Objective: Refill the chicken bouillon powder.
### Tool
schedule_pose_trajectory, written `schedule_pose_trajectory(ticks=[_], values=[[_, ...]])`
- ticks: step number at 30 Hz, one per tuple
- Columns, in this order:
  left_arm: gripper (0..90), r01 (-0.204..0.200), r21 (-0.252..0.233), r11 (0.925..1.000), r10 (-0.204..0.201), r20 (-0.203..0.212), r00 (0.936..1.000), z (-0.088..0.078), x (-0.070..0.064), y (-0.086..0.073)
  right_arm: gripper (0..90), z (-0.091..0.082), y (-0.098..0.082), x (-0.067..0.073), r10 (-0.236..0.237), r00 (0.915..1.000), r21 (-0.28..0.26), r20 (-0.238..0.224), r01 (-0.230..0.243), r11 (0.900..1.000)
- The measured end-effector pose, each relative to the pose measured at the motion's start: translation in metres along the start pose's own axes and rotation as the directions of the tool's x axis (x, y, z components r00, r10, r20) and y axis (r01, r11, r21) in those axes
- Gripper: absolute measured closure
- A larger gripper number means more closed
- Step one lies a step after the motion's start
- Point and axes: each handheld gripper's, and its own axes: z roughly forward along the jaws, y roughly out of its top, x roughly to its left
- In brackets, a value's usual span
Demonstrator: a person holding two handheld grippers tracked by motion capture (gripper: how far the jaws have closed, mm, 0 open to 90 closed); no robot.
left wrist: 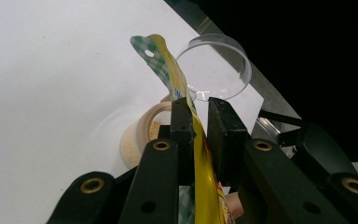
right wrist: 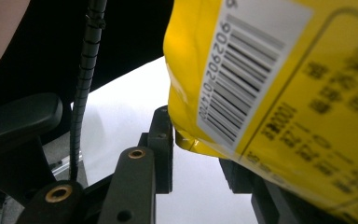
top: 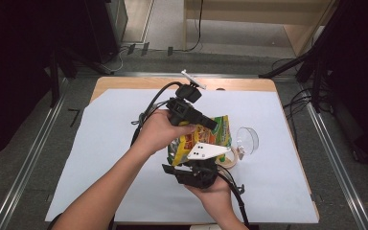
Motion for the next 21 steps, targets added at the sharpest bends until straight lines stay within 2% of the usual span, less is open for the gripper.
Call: schedule_pose_trajectory(ticks=[4, 10, 14, 18, 21], values=[[82.6, -0.002, 0.008, 1.0000, 0.002, -0.003, 1.0000, -0.0009, -0.0003, 0.0001, 72.6, -0.0002, 0.0000, 0.0000, -0.003, 0.9999, 0.006, -0.012, 0.003, 1.000], [82.4, -0.007, 0.004, 1.0000, 0.007, -0.002, 1.0000, 0.0013, 0.0007, 0.0010, 69.4, -0.0003, 0.0001, -0.0007, -0.002, 1.0000, 0.008, -0.008, 0.002, 1.000], [82.5, -0.003, 0.007, 1.0000, 0.003, 0.006, 1.0000, 0.0025, 0.0003, 0.0012, 73.3, -0.0010, -0.0010, -0.0030, 0.005, 0.9999, 0.015, -0.016, -0.005, 1.000], [82.7, 0.002, 0.015, 0.9999, -0.002, 0.003, 1.0000, 0.0028, 0.0003, 0.0028, 70.7, -0.0010, -0.0010, -0.0017, 0.005, 1.0000, 0.006, -0.008, -0.005, 1.000], [82.5, 0.000, 0.022, 0.9998, 0.000, 0.005, 1.0000, 0.0037, -0.0024, 0.0054, 72.2, -0.0022, -0.0007, -0.0014, 0.013, 0.9999, -0.009, -0.008, -0.014, 1.000]])
